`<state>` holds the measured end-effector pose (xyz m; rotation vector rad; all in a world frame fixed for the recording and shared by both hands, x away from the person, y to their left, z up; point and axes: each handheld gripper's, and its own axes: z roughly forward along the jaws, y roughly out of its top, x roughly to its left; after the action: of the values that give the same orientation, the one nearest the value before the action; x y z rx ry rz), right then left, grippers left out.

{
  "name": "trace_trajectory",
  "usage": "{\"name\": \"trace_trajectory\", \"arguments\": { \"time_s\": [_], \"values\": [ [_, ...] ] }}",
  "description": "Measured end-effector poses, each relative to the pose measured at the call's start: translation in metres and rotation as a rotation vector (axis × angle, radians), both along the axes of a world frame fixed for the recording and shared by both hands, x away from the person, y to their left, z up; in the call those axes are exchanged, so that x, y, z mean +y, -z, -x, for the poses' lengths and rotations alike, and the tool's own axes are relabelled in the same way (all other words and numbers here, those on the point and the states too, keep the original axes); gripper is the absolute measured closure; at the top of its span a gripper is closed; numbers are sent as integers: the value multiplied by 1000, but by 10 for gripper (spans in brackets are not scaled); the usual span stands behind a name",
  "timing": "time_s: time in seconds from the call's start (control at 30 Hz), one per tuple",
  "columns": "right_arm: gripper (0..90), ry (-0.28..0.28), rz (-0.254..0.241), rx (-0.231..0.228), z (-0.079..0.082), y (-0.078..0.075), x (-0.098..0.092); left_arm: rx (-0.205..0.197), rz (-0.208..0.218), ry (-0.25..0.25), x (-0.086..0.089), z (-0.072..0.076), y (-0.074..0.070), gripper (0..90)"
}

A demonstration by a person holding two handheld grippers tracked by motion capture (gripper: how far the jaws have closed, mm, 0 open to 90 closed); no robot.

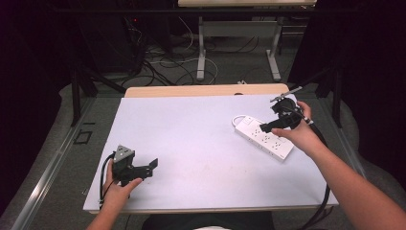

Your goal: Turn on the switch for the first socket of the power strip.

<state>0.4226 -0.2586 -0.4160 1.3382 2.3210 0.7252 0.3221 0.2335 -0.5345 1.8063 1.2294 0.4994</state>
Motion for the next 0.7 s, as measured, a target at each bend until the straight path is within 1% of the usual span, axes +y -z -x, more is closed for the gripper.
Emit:
{"name": "trace_trajectory", "arguments": {
  "time_s": [0.07,0.1,0.2,0.23,0.37,0.43,0.47,0.5,0.57,0.67,0.7],
  "values": [
    [145,0,5,1,-1,0,0,0,0,0,0,0,0,6],
    [145,4,6,1,-6,-1,1,0,-1,0,0,0,0,6],
    [146,10,13,2,-11,-2,0,1,-1,1,0,0,0,6],
    [146,10,13,2,-11,-2,0,1,-1,1,0,0,0,6],
    [147,29,0,13,-22,-2,1,2,-3,1,0,-1,0,6],
    [147,32,2,17,-24,-1,1,2,-3,2,0,-1,0,6],
    [147,32,11,22,-29,0,1,2,-4,2,0,-1,0,6],
    [147,34,16,16,-30,1,2,2,-4,2,0,-1,0,6],
    [148,43,21,26,-35,2,3,3,-2,0,0,-1,1,6],
    [149,47,30,24,-41,4,6,3,-2,0,0,-1,1,7],
    [149,47,30,24,-41,4,6,4,-2,0,0,-1,1,7]
  ]
}}
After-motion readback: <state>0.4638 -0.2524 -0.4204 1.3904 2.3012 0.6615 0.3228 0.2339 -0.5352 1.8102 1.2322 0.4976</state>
